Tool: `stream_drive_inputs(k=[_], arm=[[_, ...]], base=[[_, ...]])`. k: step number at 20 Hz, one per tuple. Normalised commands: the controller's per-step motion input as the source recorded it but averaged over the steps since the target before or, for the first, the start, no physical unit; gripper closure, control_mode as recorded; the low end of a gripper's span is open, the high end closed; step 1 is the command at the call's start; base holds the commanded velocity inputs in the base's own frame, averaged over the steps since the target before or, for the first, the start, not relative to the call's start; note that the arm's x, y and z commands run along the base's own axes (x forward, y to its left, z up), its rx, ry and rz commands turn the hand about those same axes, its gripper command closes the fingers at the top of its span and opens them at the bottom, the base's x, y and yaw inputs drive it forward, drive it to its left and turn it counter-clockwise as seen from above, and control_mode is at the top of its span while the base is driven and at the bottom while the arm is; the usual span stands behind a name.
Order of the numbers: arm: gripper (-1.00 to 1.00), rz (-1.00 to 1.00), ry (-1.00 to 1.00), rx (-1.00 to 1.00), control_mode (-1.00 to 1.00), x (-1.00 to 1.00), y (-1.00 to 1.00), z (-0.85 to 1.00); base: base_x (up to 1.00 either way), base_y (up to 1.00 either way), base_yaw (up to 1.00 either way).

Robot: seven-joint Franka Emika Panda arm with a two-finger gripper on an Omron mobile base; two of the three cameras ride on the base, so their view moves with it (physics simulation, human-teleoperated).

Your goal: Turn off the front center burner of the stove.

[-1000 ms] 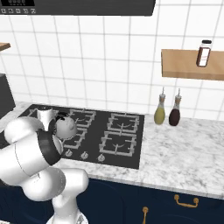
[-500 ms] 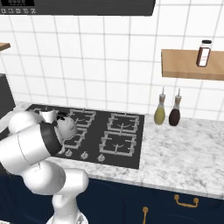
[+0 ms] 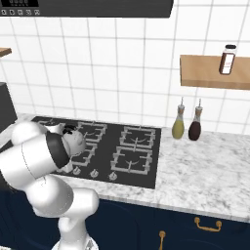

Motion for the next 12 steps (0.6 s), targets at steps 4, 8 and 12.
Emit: stream_drive_inputs(k=[4, 8, 12], arm=[[1.00, 0.03, 0.00, -0.01, -1.00, -0.03, 0.01, -0.17], [1.00, 0.05, 0.00, 0.00, -1.00, -0.18, 0.00, -0.12], [1.00, 0.02, -0.02, 0.00, -1.00, -0.32, -0.09, -0.11]], base=[[0.00, 0.00, 0.00], [0.00, 0.00, 0.00], [0.00, 0.00, 0.00]])
